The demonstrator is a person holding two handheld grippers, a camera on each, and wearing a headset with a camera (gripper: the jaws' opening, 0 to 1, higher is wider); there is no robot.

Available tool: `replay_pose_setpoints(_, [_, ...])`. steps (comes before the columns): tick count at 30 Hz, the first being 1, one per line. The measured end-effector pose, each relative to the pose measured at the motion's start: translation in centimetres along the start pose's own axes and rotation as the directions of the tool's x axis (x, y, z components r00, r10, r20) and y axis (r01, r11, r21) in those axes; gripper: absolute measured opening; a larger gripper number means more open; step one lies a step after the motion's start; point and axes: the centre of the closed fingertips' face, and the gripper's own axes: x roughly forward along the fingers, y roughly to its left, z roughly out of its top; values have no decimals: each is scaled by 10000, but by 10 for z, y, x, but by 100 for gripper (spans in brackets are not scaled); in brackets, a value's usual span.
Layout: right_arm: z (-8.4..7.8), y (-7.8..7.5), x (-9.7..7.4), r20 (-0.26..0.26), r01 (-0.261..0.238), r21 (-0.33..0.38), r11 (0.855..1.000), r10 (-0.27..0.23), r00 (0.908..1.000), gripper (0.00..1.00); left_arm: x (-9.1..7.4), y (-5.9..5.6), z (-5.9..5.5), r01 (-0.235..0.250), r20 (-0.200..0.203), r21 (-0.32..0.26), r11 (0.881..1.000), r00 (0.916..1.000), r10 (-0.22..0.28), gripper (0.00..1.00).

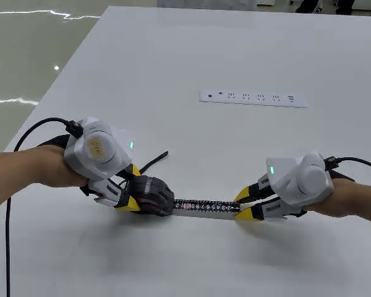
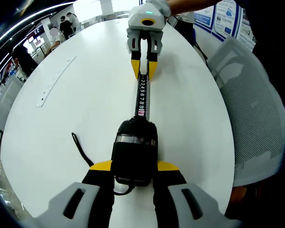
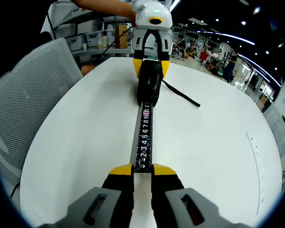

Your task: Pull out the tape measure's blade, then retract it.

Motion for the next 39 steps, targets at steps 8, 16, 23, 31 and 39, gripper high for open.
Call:
replay_pose_setpoints(8, [-2,0,-2,-22,-40,6,10000,40,10000,11,0,0,0,-15,8,-6,10000,10000,15,26])
replay_pose_setpoints(16, [-4,0,-3,-38,-40,29,10000,40,10000,11,-1,-2,1,-19,-6,20,10000,10000,19,26])
replay_pose_setpoints(23, [-4,1,-4,-55,-58,56,10000,58,10000,11,-1,-1,0,-20,-4,12,10000,10000,20,26])
replay_pose_setpoints(31, [-7,0,-6,-96,-53,66,10000,54,9999,11,0,0,-1,-18,-2,6,10000,10000,18,26])
replay_pose_setpoints(39, [-9,0,-7,-115,-61,62,10000,62,9999,11,-1,-1,1,-17,-15,26,10000,10000,17,26])
